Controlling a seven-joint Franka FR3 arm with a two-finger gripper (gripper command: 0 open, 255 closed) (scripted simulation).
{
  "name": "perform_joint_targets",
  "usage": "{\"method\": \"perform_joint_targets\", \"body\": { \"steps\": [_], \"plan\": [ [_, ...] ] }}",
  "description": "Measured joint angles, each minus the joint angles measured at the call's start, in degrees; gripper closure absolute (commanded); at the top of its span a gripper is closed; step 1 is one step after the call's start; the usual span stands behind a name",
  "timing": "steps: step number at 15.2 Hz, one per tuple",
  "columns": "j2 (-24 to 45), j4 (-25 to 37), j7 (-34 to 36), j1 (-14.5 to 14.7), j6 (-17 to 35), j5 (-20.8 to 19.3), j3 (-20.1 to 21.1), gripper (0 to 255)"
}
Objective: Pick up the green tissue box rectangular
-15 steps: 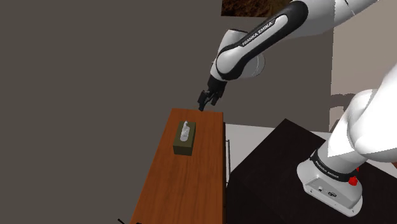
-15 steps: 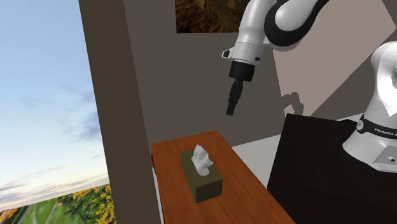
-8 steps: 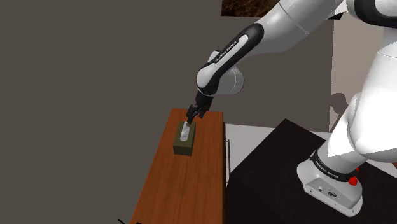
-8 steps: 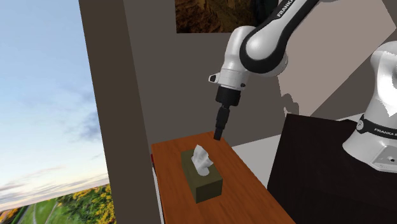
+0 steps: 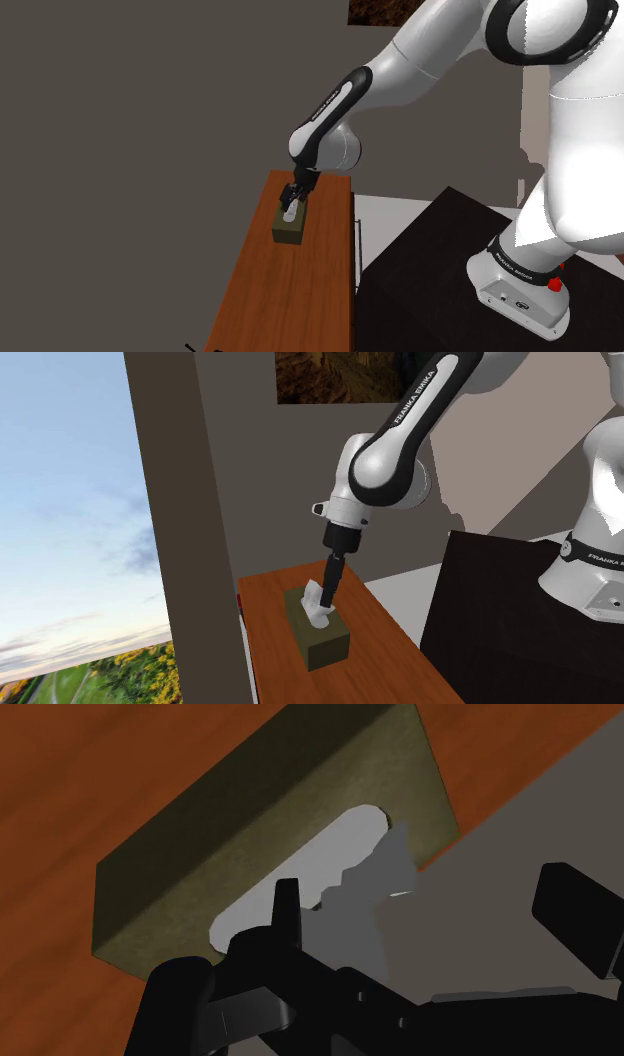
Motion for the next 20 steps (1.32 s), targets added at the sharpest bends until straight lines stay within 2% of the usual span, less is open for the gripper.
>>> {"method": "perform_joint_targets", "body": {
  "steps": [5,6,16,20],
  "plan": [
    [3.3,1.2,-2.4,-0.9,2.1,1.6,1.3,0],
    [3.4,1.2,-2.5,-0.9,2.2,1.7,1.3,255],
    [3.5,1.5,-2.3,-0.8,2.2,1.6,1.3,255],
    [1.0,0.2,-1.0,-0.4,0.9,0.8,0.6,255]
  ]
}}
